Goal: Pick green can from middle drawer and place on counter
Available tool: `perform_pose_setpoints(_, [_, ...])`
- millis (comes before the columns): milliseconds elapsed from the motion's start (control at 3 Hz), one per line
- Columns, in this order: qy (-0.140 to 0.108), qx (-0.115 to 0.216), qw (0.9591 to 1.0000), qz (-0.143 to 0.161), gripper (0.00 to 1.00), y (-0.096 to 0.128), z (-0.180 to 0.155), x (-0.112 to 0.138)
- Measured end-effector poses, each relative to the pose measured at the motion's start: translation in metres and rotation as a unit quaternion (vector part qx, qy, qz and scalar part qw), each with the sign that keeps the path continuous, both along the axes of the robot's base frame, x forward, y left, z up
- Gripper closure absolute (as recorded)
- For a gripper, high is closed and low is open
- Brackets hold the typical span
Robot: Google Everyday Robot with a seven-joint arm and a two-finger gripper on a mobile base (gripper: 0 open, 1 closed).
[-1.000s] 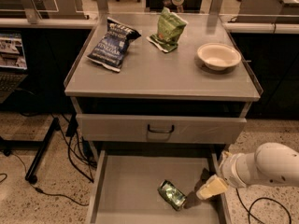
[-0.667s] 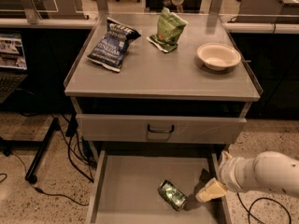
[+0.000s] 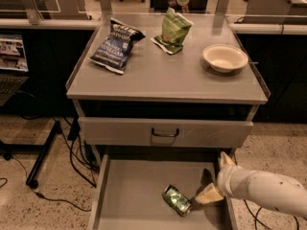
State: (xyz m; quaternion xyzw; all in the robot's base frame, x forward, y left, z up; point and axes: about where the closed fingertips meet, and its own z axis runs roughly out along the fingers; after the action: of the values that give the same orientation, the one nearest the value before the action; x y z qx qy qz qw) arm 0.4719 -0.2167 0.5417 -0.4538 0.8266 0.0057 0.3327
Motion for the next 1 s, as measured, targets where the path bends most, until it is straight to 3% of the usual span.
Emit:
perform_pose_setpoints(333, [-0.009,0.009,0.9998,0.013,0.0,0.007,-0.014,0.019])
perform_pose_setpoints(1000, [0.065,0.047,0.9966,0.019,0.0,0.016,-0.041,0.028])
